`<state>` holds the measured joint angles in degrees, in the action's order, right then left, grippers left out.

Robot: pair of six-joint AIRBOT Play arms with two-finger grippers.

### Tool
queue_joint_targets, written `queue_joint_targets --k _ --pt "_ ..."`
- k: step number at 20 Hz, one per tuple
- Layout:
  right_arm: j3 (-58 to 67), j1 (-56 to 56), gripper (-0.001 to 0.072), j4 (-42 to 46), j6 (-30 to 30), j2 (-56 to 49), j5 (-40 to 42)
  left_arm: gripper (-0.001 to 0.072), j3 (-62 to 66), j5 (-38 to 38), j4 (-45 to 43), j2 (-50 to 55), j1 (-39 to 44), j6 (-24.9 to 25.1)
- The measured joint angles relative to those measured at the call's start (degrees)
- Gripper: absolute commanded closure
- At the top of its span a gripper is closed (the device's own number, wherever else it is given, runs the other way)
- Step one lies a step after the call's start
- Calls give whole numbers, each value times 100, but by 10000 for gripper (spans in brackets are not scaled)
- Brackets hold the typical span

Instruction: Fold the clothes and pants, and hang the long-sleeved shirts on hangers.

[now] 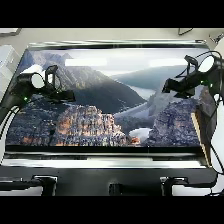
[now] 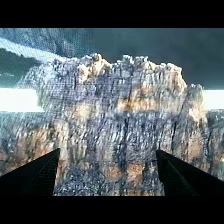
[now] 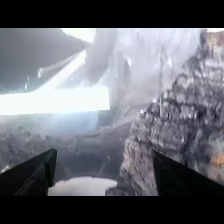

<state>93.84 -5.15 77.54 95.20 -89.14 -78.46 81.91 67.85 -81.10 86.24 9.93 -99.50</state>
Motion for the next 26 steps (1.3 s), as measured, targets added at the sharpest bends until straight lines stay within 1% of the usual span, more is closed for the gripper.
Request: queue_joint_targets --k 2,4,7,9,12,14,15,17,19,20,22,23,25,26 --pt "0 0 19 -11 0 0 328 1 -2 -87 -2 13 0 -2" --pt "-2 0 17 4 -4 0 804 1 -2 -334 7 37 9 -9" --pt "-2 0 17 11 -22 -7 1521 1 -2 -804 42 94 37 -9" --pt "-2 0 17 26 -66 -26 1770 -4 -2 -1235 44 153 39 -9" --pt "-2 0 17 26 -208 -109 1840 -4 197 -2221 116 393 -153 -76" --pt "-2 0 17 28 -330 -190 1674 -4 754 -2662 240 774 -660 -339" --pt "-4 0 18 28 -374 -238 1554 -4 1119 -2758 442 1012 -997 -522" --pt "-4 0 18 31 -479 -321 1272 -4 1867 -2745 984 1506 -1803 -979" --pt "-4 0 18 28 -525 -393 1027 -4 2334 -2378 1432 1897 -2592 -1419" --pt "-4 0 18 28 -557 -415 931 -4 2481 -2157 1580 2055 -2931 -1563" --pt "-4 0 18 11 -573 -446 809 -4 2605 -1770 1746 2334 -3405 -1766" --pt "-4 0 18 2 -588 -457 750 -4 2625 -1690 1803 2457 -3552 -1790" --pt "-4 0 18 -22 -610 -468 640 -4 2651 -1714 1943 2719 -3722 -1821" --pt "-4 0 18 -39 -610 -470 577 -4 2656 -1845 2072 2870 -3759 -1832"
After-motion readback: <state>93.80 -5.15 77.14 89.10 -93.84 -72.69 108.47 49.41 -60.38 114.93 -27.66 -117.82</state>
